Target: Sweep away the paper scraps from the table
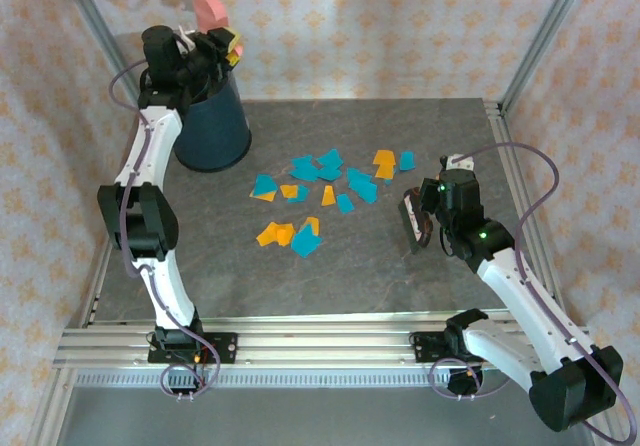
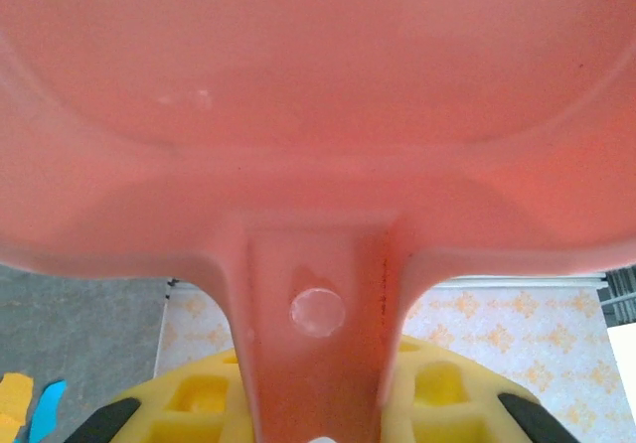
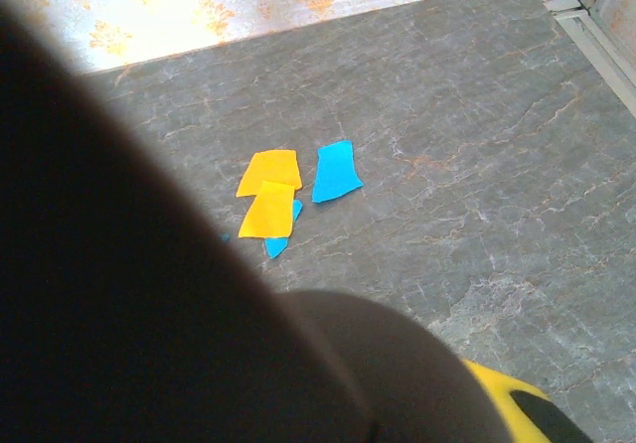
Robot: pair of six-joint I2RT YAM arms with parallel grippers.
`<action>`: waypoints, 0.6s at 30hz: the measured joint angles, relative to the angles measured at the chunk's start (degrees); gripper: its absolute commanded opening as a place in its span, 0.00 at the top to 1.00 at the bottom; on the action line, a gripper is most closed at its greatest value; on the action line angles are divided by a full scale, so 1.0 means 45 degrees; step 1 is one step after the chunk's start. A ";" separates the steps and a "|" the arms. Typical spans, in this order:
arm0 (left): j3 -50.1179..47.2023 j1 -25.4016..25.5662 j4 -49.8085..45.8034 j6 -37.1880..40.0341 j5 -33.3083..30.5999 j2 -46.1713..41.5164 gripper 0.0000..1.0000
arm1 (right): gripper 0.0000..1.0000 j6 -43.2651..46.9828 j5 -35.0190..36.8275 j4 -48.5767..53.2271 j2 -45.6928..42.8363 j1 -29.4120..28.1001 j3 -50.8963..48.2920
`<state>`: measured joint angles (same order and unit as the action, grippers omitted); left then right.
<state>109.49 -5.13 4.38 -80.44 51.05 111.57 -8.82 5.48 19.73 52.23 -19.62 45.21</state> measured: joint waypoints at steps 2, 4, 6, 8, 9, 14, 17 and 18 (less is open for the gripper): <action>-0.0398 0.0000 -0.0102 0.0146 0.0000 -0.0301 1.00 | 1.00 -0.0044 -0.0049 0.0005 0.0000 0.0000 0.0000; -0.0704 0.0010 -0.0131 0.0257 0.0005 -0.0500 1.00 | 1.00 -0.0049 -0.0087 0.0000 -0.0005 0.0000 0.0000; -0.0831 0.0015 -0.0223 0.0423 0.0019 -0.0549 1.00 | 1.00 -0.0053 -0.0126 0.0000 0.0000 0.0000 0.0000; -0.0860 0.0034 -0.0529 0.0782 0.0039 -0.0549 1.00 | 1.00 -0.0053 -0.0131 0.0000 0.0000 0.0000 0.0000; -0.0855 0.0058 -0.0835 0.1073 0.0034 -0.0549 1.00 | 1.00 -0.0053 -0.0136 0.0000 0.0000 0.0000 -0.0005; -0.0636 0.0180 -0.3351 0.3313 -0.0102 -0.0597 1.00 | 1.00 -0.0097 -0.0267 -0.0010 0.0000 0.0000 -0.0010; -0.0418 0.0384 -0.5387 0.5139 -0.0364 -0.0724 1.00 | 1.00 -0.0136 -0.0418 -0.0121 0.0019 0.0000 -0.0010; -0.0335 0.0466 -0.6067 0.5829 -0.0520 -0.0792 1.00 | 1.00 -0.0141 -0.0476 -0.0194 0.0044 0.0000 -0.0010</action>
<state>107.98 -3.03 -22.92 -54.22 48.71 108.01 -9.45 3.33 18.85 52.42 -19.62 45.17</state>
